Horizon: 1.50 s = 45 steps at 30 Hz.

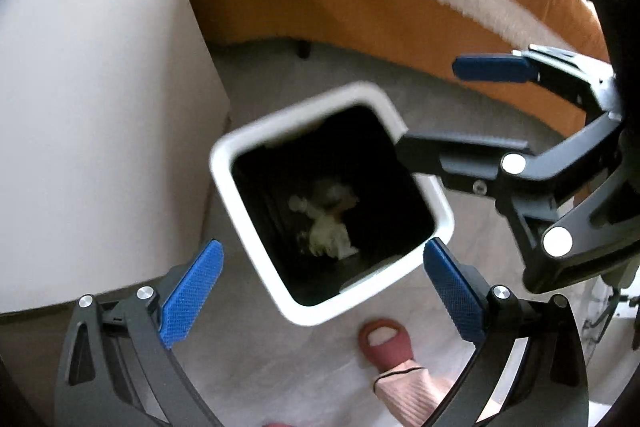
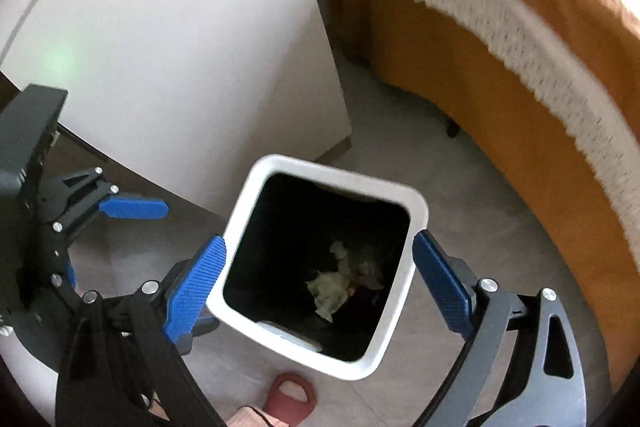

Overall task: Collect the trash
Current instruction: 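Open both tools over the white bin to drop the trash, then move both tools back to the snack wrappers on the desk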

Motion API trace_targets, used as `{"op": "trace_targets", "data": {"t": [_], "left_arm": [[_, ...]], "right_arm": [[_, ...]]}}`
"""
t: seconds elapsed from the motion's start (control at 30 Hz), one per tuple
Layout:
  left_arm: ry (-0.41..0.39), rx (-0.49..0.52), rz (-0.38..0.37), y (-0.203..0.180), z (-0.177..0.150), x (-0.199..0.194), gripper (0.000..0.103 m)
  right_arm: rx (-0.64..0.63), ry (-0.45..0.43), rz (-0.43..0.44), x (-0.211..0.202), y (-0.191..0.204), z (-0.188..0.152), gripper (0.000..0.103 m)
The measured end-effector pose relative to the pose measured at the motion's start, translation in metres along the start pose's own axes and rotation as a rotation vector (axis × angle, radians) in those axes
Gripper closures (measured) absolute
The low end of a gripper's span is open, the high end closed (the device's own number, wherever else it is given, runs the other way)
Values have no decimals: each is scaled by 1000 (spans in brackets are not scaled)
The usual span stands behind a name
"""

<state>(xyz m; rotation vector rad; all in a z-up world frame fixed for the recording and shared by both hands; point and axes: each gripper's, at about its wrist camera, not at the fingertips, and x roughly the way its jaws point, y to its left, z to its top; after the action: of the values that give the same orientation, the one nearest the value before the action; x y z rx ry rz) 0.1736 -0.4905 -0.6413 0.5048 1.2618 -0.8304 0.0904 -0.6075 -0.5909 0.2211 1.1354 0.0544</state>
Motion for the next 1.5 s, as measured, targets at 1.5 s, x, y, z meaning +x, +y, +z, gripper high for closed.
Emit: {"op": "trace_targets", "data": {"t": [1.5], "left_arm": [[-595, -686, 633, 243, -250, -596, 5]], "right_arm": [[-563, -417, 411, -280, 505, 197, 5]]}}
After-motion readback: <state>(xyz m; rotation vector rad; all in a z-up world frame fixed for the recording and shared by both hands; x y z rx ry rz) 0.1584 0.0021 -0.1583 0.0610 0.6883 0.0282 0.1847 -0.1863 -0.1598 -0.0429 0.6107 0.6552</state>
